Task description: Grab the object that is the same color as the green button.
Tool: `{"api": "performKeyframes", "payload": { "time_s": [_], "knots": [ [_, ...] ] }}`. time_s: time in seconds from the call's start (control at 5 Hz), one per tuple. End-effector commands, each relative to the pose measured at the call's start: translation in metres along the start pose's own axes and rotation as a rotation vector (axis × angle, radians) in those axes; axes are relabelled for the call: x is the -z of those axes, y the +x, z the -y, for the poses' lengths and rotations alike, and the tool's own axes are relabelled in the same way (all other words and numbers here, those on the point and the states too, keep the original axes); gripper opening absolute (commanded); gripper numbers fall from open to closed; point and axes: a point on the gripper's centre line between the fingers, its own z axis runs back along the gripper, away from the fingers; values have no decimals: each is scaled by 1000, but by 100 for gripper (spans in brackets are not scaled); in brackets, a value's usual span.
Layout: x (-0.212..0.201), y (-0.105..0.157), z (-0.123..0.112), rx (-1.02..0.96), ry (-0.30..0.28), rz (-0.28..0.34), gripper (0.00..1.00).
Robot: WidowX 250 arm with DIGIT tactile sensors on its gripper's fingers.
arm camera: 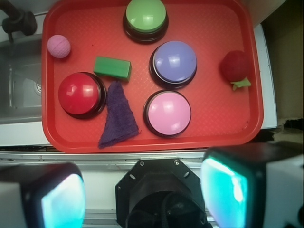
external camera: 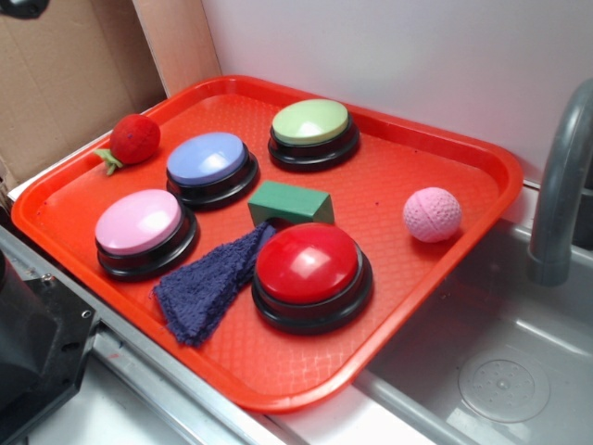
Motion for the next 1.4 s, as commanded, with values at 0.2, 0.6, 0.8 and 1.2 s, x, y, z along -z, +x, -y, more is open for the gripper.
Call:
{"api": "performKeyframes", "payload": {
  "time_s": [0.2, 0.6, 0.8, 1.2],
  "knots": [
    [42, 52, 16, 554, 99, 84, 100],
    [90, 83, 28, 911, 59, 153, 100],
    [116, 93, 29, 1056, 54, 155, 100],
    [165, 108, 32, 1184, -10, 193, 100]
  ]
}}
